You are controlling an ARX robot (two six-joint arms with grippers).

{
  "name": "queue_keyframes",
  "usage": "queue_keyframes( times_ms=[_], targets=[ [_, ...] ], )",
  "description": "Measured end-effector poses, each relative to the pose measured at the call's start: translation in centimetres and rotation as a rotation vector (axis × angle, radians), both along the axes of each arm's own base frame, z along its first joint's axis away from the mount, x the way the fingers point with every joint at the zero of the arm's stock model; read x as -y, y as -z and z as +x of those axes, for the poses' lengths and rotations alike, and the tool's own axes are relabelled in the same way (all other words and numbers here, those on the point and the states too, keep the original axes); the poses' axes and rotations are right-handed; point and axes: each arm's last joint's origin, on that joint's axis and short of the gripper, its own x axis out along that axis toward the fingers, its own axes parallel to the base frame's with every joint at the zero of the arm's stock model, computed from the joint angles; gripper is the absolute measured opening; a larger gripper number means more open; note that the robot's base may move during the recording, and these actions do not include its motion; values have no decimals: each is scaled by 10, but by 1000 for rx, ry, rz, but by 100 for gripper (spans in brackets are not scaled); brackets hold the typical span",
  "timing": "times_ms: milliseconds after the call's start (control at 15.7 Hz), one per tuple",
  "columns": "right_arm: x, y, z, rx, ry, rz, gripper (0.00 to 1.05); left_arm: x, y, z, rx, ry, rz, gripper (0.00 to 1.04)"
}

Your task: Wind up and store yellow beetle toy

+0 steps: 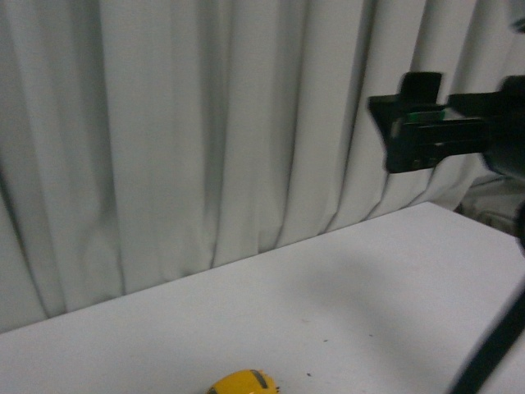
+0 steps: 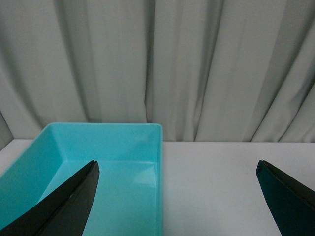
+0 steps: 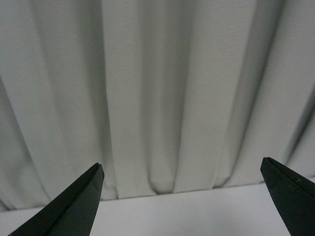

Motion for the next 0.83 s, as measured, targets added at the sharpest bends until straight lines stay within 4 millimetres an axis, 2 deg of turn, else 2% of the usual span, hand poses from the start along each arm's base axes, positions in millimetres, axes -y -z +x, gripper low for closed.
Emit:
queue_keyframes(
  times_ms=[191,254,382,636,827],
  targets=[
    [7,-16,61,-129,-351,-157,98,0,0,0,1,1,0,98],
    [5,-15,77,-183,-479,-226,98,0,0,0,1,1,0,98],
    [-5,-1,104,-335,-714,-351,98,0,0,0,0,1,0,98],
    [-27,40,127,-635,-1109,-570,98,0,0,0,1,1,0,98],
    [-40,61,136,-806,-1336,-753,98,0,0,0,1,1,0,98]
  ],
)
